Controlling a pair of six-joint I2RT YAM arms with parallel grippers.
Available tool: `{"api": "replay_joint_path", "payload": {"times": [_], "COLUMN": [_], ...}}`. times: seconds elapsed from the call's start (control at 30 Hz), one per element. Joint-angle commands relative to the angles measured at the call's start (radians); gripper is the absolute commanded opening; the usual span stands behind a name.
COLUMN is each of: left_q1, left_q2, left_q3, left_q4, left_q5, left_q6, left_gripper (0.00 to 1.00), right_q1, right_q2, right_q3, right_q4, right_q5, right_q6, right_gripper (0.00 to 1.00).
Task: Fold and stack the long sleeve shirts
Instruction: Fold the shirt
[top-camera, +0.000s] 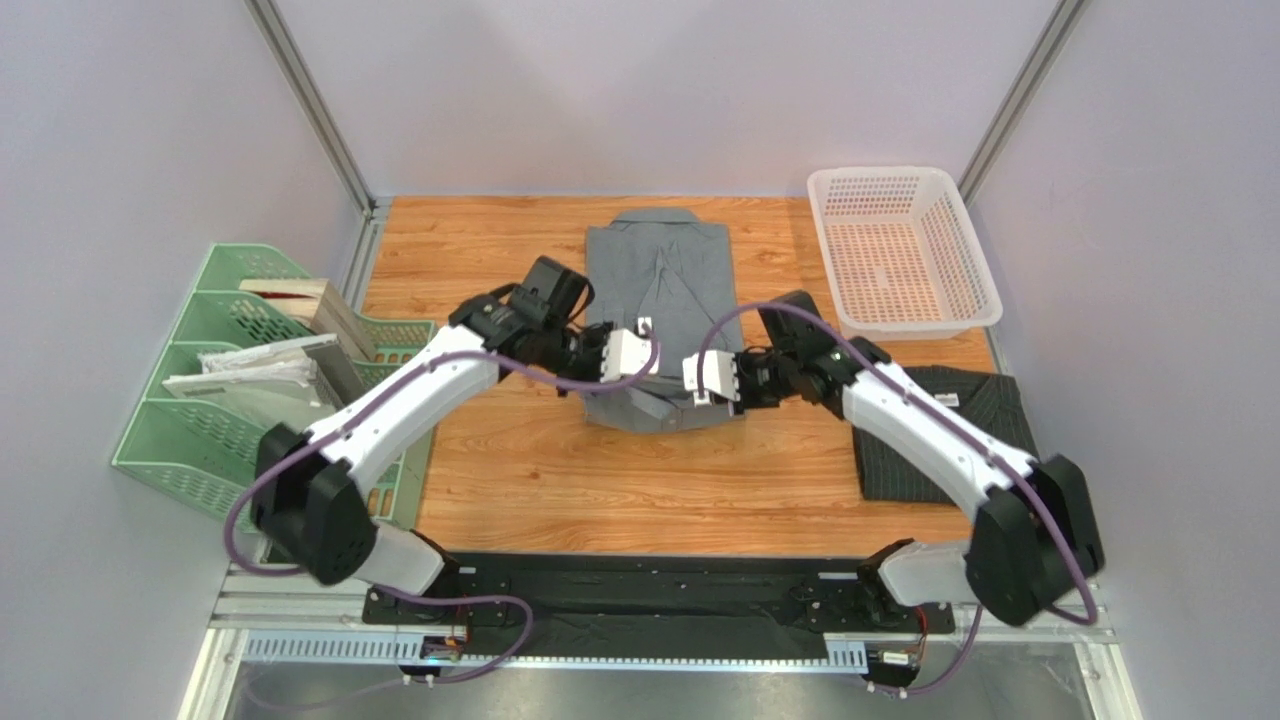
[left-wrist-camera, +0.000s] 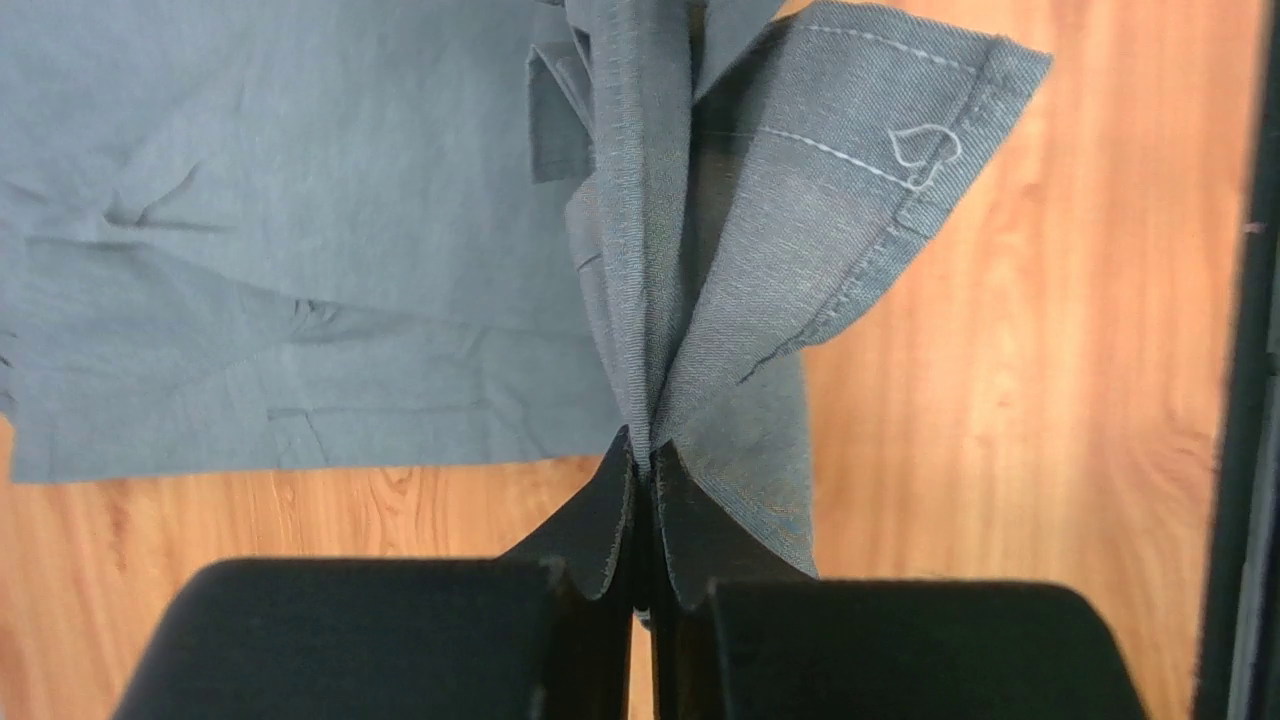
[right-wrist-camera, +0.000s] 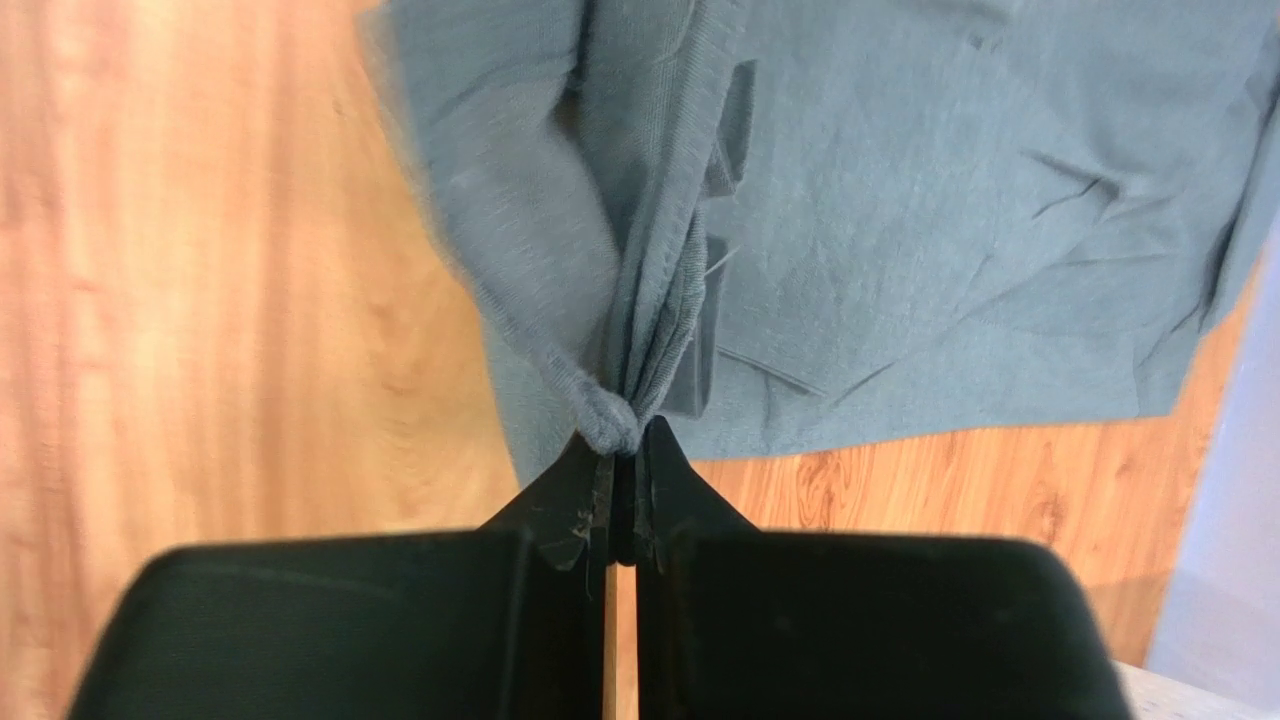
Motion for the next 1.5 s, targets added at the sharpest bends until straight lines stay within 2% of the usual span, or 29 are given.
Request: {"api": "replay_joint_path", "payload": {"times": [0.0,0.13,0.3,0.37,0.43,0.53,0.57,0.6,0.67,0.73,0.77,0.8,0.83,0.87,0.97,1.03,1.13,1.2,1.23,1.27,1.33,1.37,1.4,1.47], "left_q1": [0.100,0.164,0.184,0.190,0.193,0.198,0.199,0.202,0.209,0.228,0.241,0.268,0.282,0.294,0.331,0.339,0.337,0.327,0.325,0.316,0.302,0.287,0.279,0.267], "left_q2": [0.230,0.441,0.677,0.746,0.788,0.805,0.805,0.799,0.784,0.770,0.765,0.762,0.751,0.742,0.681,0.605,0.476,0.432,0.417,0.417,0.435,0.447,0.479,0.522], "left_q3": [0.201,0.455,0.687,0.750,0.772,0.766,0.761,0.755,0.738,0.755,0.770,0.788,0.828,0.844,0.829,0.734,0.525,0.404,0.375,0.352,0.278,0.260,0.218,0.204], "left_q4": [-0.055,-0.082,-0.142,-0.149,-0.149,-0.145,-0.147,-0.149,-0.135,-0.100,-0.087,-0.074,-0.073,-0.073,-0.104,-0.106,-0.017,0.063,0.080,0.112,0.187,0.265,0.320,0.409], "left_q5": [0.045,0.045,0.033,0.030,0.024,0.020,0.025,0.028,0.014,0.010,0.014,0.017,0.017,0.019,0.037,0.062,0.178,0.229,0.346,0.390,0.501,0.520,0.534,0.551], "left_q6": [0.078,0.083,0.092,0.089,0.094,0.094,0.095,0.094,0.057,-0.032,-0.075,-0.119,-0.202,-0.242,-0.375,-0.466,-0.625,-0.767,-0.803,-0.842,-0.989,-1.042,-1.163,-1.230], "left_gripper": [0.00,0.00,0.00,0.04,0.13,0.23,0.27,0.41,0.57,0.62,0.64,0.67,0.79,0.80,0.82,0.83,0.81,0.74,0.69,0.64,0.57,0.56,0.56,0.56], "right_q1": [-0.095,-0.140,-0.192,-0.204,-0.209,-0.211,-0.211,-0.211,-0.211,-0.212,-0.212,-0.217,-0.226,-0.235,-0.267,-0.287,-0.290,-0.292,-0.296,-0.297,-0.298,-0.298,-0.298,-0.298], "right_q2": [0.223,0.427,0.633,0.670,0.717,0.742,0.746,0.748,0.751,0.740,0.719,0.707,0.696,0.670,0.642,0.627,0.613,0.613,0.610,0.605,0.619,0.633,0.656,0.740], "right_q3": [0.199,0.391,0.575,0.609,0.646,0.646,0.648,0.654,0.680,0.701,0.704,0.710,0.720,0.741,0.781,0.790,0.758,0.735,0.727,0.715,0.703,0.706,0.723,0.735], "right_q4": [-0.020,-0.018,-0.038,-0.048,-0.073,-0.077,-0.077,-0.075,-0.080,-0.090,-0.094,-0.100,-0.122,-0.141,-0.230,-0.305,-0.350,-0.373,-0.377,-0.371,-0.374,-0.377,-0.406,-0.414], "right_q5": [-0.042,-0.063,-0.069,-0.057,-0.057,-0.054,-0.051,-0.048,-0.031,-0.006,0.006,0.018,0.035,0.037,0.029,-0.015,-0.092,-0.179,-0.210,-0.247,-0.362,-0.390,-0.434,-0.442], "right_q6": [-0.058,-0.072,-0.088,-0.096,-0.111,-0.110,-0.104,-0.093,-0.038,0.006,0.063,0.088,0.117,0.153,0.292,0.388,0.515,0.572,0.618,0.640,0.681,0.694,0.695,0.718], "right_gripper": [0.00,0.00,0.00,0.00,0.00,0.10,0.24,0.34,0.55,0.68,0.79,0.85,0.93,0.99,1.00,0.99,0.86,0.64,0.58,0.49,0.44,0.42,0.41,0.40]}}
